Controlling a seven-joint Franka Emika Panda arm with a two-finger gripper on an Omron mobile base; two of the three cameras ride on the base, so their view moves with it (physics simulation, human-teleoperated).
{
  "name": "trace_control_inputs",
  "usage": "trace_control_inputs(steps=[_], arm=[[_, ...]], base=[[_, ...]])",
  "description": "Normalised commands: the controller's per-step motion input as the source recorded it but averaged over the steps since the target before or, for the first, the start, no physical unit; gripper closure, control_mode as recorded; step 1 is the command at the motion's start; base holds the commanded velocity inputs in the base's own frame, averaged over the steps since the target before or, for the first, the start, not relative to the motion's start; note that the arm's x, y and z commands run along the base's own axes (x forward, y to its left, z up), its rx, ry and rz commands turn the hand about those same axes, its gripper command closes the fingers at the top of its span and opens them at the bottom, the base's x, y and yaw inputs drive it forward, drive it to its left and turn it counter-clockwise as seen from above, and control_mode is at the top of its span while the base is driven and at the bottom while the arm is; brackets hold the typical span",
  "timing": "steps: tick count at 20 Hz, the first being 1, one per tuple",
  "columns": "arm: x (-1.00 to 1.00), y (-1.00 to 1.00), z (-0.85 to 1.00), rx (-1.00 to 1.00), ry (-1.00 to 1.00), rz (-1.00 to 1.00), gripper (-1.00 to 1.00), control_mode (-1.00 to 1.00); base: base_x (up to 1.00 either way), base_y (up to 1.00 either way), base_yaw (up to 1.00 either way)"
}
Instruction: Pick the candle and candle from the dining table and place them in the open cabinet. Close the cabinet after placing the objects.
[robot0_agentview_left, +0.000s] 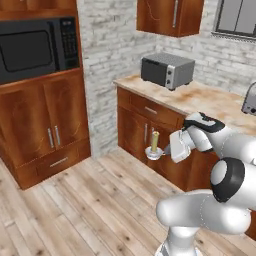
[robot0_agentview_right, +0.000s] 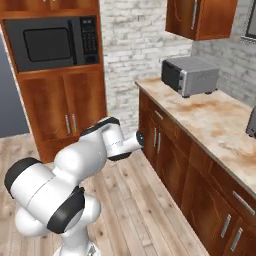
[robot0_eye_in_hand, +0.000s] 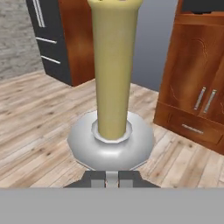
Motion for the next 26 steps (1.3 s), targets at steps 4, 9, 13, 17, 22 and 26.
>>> trace_control_inputs(steps=[4,9,13,17,22,26], arm=[[0.00,0.00,0.00,0.00,0.00,0.00,1.00,1.00],[0.00,0.00,0.00,0.00,0.00,0.00,1.00,1.00],[0.00,0.00,0.00,0.00,0.00,0.00,1.00,1.00],[0.00,0.00,0.00,0.00,0.00,0.00,1.00,1.00],[0.00,0.00,0.00,0.00,0.00,0.00,1.00,1.00],[0.00,0.00,0.00,0.00,0.00,0.00,1.00,1.00]], base=[[0.00,-0.14,-0.51],[0.00,-0.19,-0.50],[-0.04,-0.24,-0.49],[-0.01,-0.30,-0.48],[0.01,-0.20,-0.46],[0.17,-0.07,-0.43]])
